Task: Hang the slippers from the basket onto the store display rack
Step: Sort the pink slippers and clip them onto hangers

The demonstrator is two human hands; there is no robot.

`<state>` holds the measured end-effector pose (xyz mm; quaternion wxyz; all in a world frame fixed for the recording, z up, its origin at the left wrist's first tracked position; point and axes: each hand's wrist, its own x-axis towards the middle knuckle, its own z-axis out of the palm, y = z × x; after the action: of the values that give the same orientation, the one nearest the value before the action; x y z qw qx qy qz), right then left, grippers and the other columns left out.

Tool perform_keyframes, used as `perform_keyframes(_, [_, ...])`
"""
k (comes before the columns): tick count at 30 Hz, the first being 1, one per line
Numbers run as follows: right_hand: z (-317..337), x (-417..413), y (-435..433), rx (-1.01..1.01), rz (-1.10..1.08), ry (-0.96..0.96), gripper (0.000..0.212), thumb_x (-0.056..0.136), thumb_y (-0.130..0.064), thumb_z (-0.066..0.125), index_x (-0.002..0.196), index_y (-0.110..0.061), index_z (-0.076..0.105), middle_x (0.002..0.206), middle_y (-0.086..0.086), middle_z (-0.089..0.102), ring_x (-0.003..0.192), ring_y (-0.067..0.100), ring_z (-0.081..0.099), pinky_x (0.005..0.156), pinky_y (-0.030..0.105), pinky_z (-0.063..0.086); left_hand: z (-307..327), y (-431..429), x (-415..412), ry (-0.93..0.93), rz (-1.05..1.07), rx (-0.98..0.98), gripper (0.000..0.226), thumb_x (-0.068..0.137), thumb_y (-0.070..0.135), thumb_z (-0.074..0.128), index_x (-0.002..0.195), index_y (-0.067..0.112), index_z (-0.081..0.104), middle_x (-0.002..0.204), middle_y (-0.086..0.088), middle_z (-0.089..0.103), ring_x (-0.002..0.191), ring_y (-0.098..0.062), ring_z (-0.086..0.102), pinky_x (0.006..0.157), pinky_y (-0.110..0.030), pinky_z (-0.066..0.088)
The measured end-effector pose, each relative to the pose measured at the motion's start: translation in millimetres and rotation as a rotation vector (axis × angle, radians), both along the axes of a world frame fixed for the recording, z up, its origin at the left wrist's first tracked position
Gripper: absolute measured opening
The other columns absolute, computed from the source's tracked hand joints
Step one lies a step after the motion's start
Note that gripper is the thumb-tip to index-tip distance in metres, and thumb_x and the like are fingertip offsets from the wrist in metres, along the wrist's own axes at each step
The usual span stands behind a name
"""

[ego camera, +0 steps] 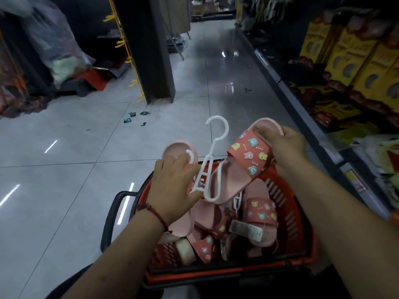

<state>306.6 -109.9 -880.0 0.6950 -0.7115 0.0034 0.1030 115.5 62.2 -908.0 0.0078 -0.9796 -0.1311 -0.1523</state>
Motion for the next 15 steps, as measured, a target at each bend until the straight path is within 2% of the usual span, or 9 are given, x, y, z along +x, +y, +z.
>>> perform_keyframes(2, [-1.4, -2.8, -0.2, 0.031, 0.056, 0.087, 0.041, 0.071, -0.032, 0.088, 0.103, -0.015, 0.069, 0.082, 0.012, 0.076, 0.070, 0.029, 0.075, 0.065, 0.043, 0.063, -2.2, -2.6, 3.9, 0.014, -0.057, -0.004, 0.036, 0.069, 0.050, 0.057, 0.101, 0.035, 0.062, 0.094, 0.010, 0.036, 0.084, -0.024, 0.046, 0.069, -0.034, 0.016])
perform_keyframes(4, [-2.2, -6.9, 1.1, 0.043, 0.077, 0.114, 0.039, 0.070, -0.030, 0.088, 0.100, -0.016, 0.068, 0.082, 0.014, 0.076, 0.069, 0.031, 0.075, 0.061, 0.050, 0.062, -6.2, -4.7, 8.2, 0.044, -0.118, -0.001, 0.040, 0.068, 0.050, 0.057, 0.104, 0.035, 0.064, 0.096, 0.008, 0.043, 0.083, -0.024, 0.046, 0.069, -0.033, 0.018])
perform_keyframes(5, [-1.7, -8.7, 1.3, 0.042, 0.076, 0.121, 0.038, 0.070, -0.029, 0.088, 0.100, -0.016, 0.068, 0.081, 0.014, 0.076, 0.068, 0.031, 0.075, 0.059, 0.048, 0.062, -8.1, -5.7, 9.9, 0.053, -0.128, -0.002, 0.041, 0.068, 0.051, 0.058, 0.105, 0.035, 0.065, 0.095, 0.008, 0.043, 0.082, -0.023, 0.046, 0.068, -0.033, 0.019])
perform_keyframes(9, [-1.2, -6.0, -3.7, -0.024, 0.148, 0.100, 0.041, 0.073, -0.027, 0.088, 0.106, -0.016, 0.068, 0.084, 0.010, 0.077, 0.062, 0.020, 0.075, 0.052, 0.029, 0.058, -9.6, -6.6, 15.3, -0.023, -0.073, -0.091, 0.039, 0.071, 0.057, 0.062, 0.104, 0.036, 0.067, 0.087, 0.012, 0.035, 0.079, -0.017, 0.042, 0.066, -0.032, 0.020])
perform_keyframes(15, [0.3, -14.0, -3.6, -0.208, 0.626, 0.002, 0.036, 0.074, -0.026, 0.085, 0.102, -0.007, 0.075, 0.087, 0.016, 0.077, 0.066, 0.021, 0.072, 0.056, 0.028, 0.056, -8.7, -2.2, 14.2, -0.094, -0.083, -0.089, 0.045, 0.068, 0.054, 0.067, 0.105, 0.030, 0.069, 0.087, 0.014, 0.034, 0.079, -0.019, 0.049, 0.065, -0.031, 0.022])
